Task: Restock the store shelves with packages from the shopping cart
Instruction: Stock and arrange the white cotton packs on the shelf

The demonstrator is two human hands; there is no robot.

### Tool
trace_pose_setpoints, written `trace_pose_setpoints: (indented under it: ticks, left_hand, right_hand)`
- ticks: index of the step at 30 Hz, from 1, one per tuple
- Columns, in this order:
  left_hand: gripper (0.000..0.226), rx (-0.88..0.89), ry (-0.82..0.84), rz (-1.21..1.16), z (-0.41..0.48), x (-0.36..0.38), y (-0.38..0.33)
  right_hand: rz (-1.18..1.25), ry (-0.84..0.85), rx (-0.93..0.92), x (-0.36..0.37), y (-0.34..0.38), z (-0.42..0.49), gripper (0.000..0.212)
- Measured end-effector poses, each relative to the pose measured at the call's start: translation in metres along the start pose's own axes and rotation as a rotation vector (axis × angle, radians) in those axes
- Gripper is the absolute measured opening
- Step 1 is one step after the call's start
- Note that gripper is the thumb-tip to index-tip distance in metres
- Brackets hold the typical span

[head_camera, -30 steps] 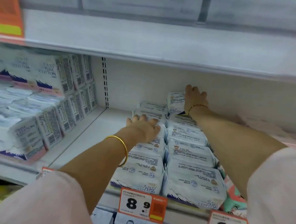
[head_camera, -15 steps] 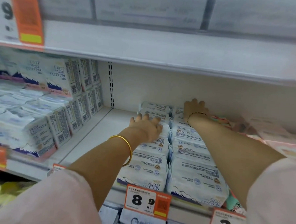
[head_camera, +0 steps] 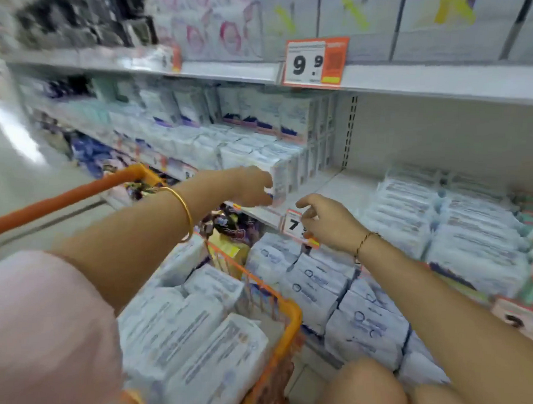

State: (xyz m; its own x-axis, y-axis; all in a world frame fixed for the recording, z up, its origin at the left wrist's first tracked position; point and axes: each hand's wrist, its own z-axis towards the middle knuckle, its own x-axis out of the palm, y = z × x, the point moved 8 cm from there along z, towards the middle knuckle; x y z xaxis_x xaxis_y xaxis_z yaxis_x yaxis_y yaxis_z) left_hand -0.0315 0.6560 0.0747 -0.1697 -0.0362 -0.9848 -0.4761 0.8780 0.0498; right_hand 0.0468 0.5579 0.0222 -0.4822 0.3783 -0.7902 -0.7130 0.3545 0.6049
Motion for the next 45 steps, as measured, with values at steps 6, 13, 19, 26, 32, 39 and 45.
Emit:
trace_pose_setpoints:
  ticks: [6, 13, 19, 26, 32, 39, 45]
  left_hand:
    - [0.048, -0.367, 0.107, 0.117, -0.106, 0.021, 0.138]
    - [0.059, -0.6, 0.213, 0.109, -0.159, 0.07, 0.218]
    - [0.097, -0.721, 0.107, 0.067, -0.158, 0.102, 0.237]
    - [0.067, -0.785, -0.116, 0.107, -0.156, 0.103, 0.238]
    - [0.06, -0.581, -0.239, 0.177, -0.121, 0.042, 0.181]
    - [0.047, 0.131, -0.342, -0.004, -0.023, -0.013, -0.026]
    - [0.044, 0.424, -0.449, -0.133, 0.058, -0.038, -0.147]
  right_hand:
    - [0.052, 0.152, -0.169, 0.066, 0.103, -0.024, 0.039]
    - [0.068, 0.209, -0.174, 0.094, 0.124, -0.034, 0.04]
    - [0.092, 0.21, -0.124, 0.095, 0.112, -0.033, 0.04]
    - [0.102, 0.19, -0.126, 0.096, 0.102, -0.032, 0.041]
    - [0.226, 0.106, -0.114, 0.071, 0.1, -0.032, 0.045]
    - [0.285, -0.161, -0.009, -0.031, 0.016, -0.029, 0.088]
    - [0.221, -0.422, 0.178, -0.13, -0.095, -0.038, 0.078]
